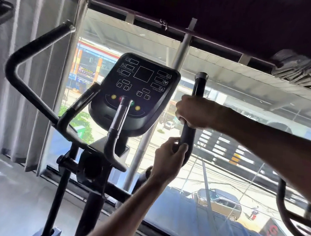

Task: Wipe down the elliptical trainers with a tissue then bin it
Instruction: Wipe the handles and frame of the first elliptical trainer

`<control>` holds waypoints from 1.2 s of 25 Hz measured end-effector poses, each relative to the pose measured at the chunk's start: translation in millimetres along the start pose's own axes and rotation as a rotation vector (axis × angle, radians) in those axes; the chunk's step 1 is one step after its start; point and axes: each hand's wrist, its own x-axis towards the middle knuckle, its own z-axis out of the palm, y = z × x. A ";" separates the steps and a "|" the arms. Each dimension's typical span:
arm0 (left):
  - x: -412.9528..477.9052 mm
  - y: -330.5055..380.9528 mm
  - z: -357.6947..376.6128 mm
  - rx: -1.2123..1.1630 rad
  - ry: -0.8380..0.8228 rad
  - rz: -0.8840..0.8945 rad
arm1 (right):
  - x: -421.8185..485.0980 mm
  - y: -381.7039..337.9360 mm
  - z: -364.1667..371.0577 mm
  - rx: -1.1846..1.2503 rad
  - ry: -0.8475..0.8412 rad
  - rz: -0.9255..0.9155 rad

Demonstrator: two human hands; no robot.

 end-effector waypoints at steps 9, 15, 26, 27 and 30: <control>-4.7 5.1 -8.2 -0.032 -0.062 -0.033 | -86.4 -52.7 70.8 0.519 0.779 0.481; -2.9 3.6 -5.7 -0.062 -0.056 -0.043 | -70.0 -51.7 61.2 0.614 0.775 0.508; 4.7 1.5 -9.7 -0.008 -0.088 -0.019 | -47.7 -57.6 56.4 0.597 0.834 0.713; 5.1 1.8 -9.9 0.013 -0.091 -0.010 | -49.0 -64.8 60.8 0.616 0.871 0.745; 6.8 3.6 -9.7 0.055 -0.083 0.013 | -46.8 -73.8 71.0 0.749 0.983 0.900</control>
